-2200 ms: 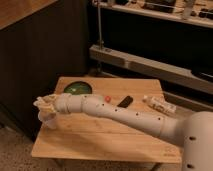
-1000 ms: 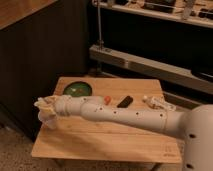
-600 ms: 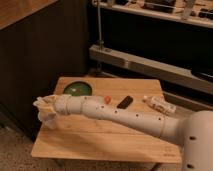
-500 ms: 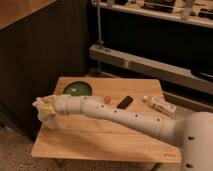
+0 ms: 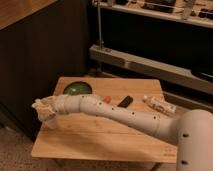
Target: Place the white sponge in the ceramic cup
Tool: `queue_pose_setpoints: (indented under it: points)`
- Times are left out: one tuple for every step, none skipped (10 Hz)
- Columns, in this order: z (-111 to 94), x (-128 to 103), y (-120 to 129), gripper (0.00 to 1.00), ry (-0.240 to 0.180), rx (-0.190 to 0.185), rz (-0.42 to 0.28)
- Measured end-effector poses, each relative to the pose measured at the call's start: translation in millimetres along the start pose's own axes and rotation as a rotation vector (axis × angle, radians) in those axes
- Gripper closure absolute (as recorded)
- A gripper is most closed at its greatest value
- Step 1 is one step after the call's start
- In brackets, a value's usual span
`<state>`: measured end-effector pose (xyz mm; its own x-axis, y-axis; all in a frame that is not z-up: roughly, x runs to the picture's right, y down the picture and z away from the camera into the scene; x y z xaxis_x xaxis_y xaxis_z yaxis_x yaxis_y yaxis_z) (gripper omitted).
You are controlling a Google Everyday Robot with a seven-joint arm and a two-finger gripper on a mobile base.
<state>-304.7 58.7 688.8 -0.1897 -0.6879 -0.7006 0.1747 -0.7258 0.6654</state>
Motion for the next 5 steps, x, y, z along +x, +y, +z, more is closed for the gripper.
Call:
queue_pose_setpoints:
  points:
    - [0.3, -2.4, 2.6, 0.90, -0.002, -0.002, 0.007]
    - [1.1, -3.4, 5.0, 0.90, -0.003, -0.004, 0.010]
    - [1.6, -4.2, 7.6, 0.90, -0.005, -0.005, 0.013]
    - [2.1, -4.9, 9.7, 0.90, -0.007, -0.007, 0.013]
    - [2.8, -5.9, 11.2, 0.90, -0.009, -0.008, 0.012]
